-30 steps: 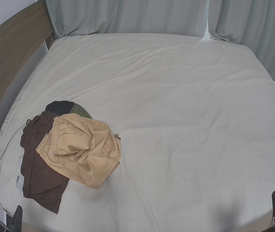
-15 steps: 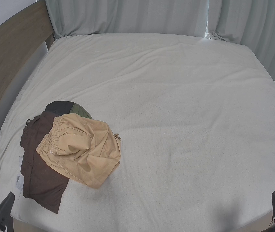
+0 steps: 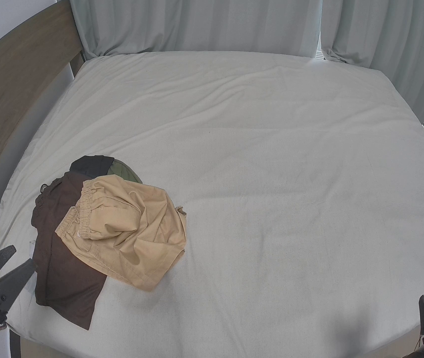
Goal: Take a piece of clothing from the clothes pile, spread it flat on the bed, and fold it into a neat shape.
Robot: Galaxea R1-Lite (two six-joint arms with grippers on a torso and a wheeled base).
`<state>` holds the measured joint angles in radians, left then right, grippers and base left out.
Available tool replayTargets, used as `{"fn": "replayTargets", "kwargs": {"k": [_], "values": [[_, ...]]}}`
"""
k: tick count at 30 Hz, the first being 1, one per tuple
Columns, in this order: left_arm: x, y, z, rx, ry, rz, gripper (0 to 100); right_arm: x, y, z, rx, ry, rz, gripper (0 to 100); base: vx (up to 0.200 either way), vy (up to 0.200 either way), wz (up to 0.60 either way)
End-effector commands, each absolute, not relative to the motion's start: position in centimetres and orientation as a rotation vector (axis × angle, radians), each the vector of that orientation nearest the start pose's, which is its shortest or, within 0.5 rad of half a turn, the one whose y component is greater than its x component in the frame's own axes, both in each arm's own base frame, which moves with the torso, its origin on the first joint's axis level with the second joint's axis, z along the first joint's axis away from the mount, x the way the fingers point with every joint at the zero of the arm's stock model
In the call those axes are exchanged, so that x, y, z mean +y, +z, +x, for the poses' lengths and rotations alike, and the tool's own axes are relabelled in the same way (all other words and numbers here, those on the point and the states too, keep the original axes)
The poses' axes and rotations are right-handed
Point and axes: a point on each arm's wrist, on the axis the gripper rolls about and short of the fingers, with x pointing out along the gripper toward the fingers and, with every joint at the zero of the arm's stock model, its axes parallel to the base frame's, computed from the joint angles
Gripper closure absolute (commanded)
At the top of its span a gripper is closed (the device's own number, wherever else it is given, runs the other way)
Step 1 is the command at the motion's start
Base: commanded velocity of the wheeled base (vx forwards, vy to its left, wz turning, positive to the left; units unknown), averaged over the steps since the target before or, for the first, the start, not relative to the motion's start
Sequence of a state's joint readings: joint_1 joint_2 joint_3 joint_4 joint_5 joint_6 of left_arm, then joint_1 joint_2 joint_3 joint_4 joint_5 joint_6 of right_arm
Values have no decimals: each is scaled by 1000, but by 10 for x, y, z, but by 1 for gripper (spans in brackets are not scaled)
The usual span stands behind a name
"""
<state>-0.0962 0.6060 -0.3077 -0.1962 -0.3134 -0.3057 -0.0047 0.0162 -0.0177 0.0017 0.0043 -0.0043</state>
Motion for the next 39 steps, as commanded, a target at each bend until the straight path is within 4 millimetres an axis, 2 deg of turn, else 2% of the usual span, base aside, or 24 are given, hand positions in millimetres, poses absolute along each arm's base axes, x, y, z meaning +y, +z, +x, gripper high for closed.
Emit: {"fn": "replayTargets", "kwargs": {"k": [1,12,21,39], "values": [[-14,179,81,274,-368,-355,0,0,75,-23,3,0,-5,0,0,0,0],[-13,167,139,348,-357,-379,0,0,75,-23,3,0,-6,0,0,0,0],[9,150,184,367,-309,-421,0,0,75,-23,3,2,-8,0,0,0,0],[41,108,251,384,-300,-465,0,0,75,-23,3,2,-8,0,0,0,0]]}}
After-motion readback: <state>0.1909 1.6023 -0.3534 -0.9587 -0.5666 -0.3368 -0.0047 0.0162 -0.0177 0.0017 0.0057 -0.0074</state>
